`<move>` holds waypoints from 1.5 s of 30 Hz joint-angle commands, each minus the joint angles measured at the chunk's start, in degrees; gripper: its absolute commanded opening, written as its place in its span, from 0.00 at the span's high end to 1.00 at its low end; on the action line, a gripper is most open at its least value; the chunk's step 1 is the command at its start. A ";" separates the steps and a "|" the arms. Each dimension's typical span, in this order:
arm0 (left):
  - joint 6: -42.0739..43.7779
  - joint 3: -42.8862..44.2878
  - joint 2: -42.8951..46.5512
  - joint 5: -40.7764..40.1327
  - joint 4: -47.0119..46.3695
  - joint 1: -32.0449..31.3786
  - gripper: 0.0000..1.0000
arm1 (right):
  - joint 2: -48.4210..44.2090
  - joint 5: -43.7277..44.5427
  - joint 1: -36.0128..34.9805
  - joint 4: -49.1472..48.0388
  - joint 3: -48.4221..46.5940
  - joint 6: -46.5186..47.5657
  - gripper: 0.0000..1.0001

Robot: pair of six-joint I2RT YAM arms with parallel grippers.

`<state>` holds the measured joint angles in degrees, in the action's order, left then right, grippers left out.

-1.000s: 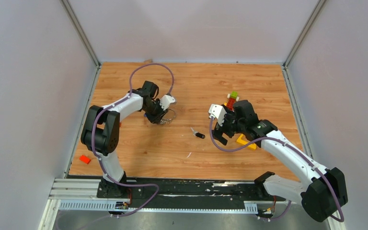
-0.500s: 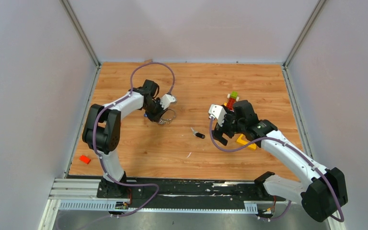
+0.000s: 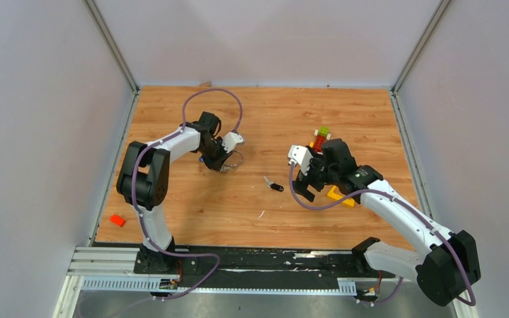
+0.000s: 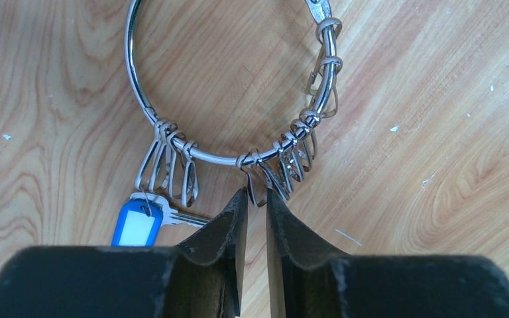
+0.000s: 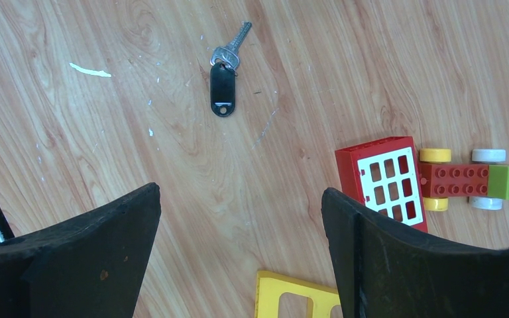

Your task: Put the keys on the keyring

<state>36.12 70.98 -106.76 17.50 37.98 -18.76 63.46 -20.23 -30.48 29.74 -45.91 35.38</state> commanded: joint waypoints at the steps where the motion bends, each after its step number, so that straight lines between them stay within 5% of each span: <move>1: -0.14 1.96 -0.72 1.50 -0.70 -0.13 0.77 | 0.02 -0.72 -0.47 -0.73 -1.46 0.92 0.09; 17: -0.62 3.18 -1.01 4.83 0.47 -0.22 1.00 | 0.06 -0.77 -0.39 -0.73 -1.46 0.92 0.09; 35: 2.24 5.39 8.67 2.08 8.85 -2.52 1.00 | -0.10 -2.72 -2.03 -2.82 -6.39 -0.75 0.09; 45: 1.64 9.13 15.05 13.86 13.82 -6.64 1.00 | 0.99 -13.88 -1.98 -12.04 -9.22 -4.40 0.13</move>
<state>37.67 75.96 -96.47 23.81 49.36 -24.01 63.72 -26.39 -32.18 24.38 -53.10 33.43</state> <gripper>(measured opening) 0.008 0.893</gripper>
